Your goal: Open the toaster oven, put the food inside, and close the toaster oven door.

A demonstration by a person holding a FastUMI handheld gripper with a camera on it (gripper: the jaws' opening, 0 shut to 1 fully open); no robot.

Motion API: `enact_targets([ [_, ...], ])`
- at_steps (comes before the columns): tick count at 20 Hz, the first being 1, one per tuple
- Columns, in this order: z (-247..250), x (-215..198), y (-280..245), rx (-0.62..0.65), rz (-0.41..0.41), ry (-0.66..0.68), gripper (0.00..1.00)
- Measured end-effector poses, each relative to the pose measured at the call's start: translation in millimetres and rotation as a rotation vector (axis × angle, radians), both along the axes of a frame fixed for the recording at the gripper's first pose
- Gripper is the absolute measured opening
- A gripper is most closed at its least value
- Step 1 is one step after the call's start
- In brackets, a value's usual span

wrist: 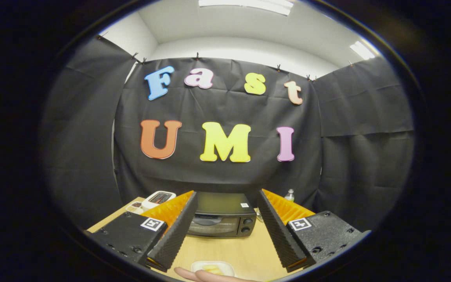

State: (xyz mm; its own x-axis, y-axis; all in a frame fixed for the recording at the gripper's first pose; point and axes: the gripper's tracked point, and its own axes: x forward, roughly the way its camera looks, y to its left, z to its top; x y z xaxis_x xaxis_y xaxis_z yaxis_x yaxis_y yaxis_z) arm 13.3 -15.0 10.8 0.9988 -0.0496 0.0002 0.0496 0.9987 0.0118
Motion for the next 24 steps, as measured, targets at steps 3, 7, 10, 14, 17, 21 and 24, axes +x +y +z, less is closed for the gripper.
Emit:
enact_targets([
  [3, -8.4, 18.6, 3.2, 0.012, 0.001, 0.029, 1.0],
  [7, -23.6, 57.0, 11.5, 0.012, 0.011, 0.067, 1.0],
  [10, -37.4, 93.7, 24.3, 0.012, 0.03, 0.078, 1.0],
  [14, -65.8, 140.7, 40.6, 0.008, 0.056, 0.108, 1.0],
  [17, -91.6, 172.3, 50.0, 0.001, 0.07, 0.135, 1.0],
  [21, -129.9, 212.2, 53.3, 0.005, 0.072, 0.184, 1.0],
  [24, -164.6, 236.3, 42.0, -0.022, 0.033, 0.254, 1.0],
])
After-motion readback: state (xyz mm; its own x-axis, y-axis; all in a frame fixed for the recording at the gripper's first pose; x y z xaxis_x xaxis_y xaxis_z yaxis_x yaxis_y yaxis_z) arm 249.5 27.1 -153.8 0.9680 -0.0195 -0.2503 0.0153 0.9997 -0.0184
